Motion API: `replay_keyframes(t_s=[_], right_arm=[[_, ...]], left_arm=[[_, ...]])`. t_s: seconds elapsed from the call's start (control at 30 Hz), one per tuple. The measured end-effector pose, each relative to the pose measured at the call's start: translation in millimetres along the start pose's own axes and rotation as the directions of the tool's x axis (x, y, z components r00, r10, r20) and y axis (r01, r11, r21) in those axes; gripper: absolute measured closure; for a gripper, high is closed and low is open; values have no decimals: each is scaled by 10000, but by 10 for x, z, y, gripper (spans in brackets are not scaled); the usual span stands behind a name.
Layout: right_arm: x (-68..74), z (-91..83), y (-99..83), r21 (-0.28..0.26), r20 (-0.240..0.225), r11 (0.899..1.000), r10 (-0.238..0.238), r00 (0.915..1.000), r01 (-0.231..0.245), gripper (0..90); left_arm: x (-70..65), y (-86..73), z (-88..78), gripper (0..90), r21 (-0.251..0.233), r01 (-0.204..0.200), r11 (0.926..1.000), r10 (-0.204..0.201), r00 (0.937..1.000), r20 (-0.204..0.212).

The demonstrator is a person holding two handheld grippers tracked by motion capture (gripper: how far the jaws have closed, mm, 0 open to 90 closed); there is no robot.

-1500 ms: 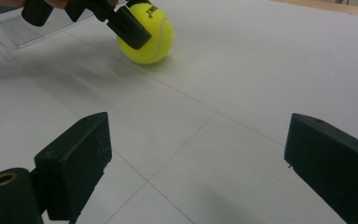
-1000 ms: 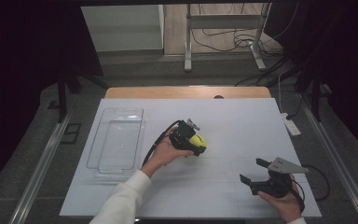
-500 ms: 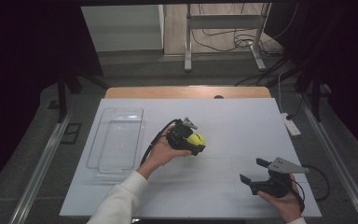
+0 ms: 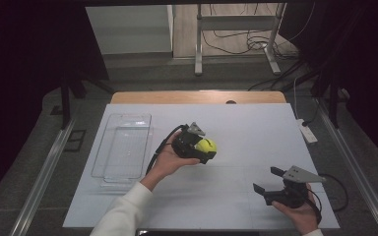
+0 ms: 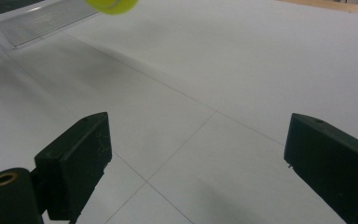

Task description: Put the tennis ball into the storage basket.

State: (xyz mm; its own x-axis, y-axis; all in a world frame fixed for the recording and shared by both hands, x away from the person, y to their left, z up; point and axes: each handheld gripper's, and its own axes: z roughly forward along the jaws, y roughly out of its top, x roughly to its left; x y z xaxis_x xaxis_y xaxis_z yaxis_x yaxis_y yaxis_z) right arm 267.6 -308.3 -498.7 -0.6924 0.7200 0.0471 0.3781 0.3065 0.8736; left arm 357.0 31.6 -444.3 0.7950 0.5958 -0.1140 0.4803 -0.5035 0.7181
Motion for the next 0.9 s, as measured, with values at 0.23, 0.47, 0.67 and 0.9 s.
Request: replay_keyframes(t_s=[0.23, 0.47, 0.67, 0.9], right_arm=[[1, 5, -1, -4, -17, 10000, 6, 10000, -6, 77], [-6, 0, -1, -32, 27, 10000, 61, 10000, -61, 78], [-6, 2, 2, -16, 53, 10000, 34, 10000, -34, 78], [-9, -3, 3, -66, 70, 10000, 63, 10000, -62, 78]], left_arm=[[5, -11, -93, 264, -293, 33, 9996, -33, 10000, 2], [25, -42, -168, 263, -575, 124, 9983, -125, 9999, -13], [43, -59, -231, 264, -823, 210, 9964, -213, 9998, -28], [36, -64, -294, 264, -1075, 148, 9941, -157, 9998, -83]])
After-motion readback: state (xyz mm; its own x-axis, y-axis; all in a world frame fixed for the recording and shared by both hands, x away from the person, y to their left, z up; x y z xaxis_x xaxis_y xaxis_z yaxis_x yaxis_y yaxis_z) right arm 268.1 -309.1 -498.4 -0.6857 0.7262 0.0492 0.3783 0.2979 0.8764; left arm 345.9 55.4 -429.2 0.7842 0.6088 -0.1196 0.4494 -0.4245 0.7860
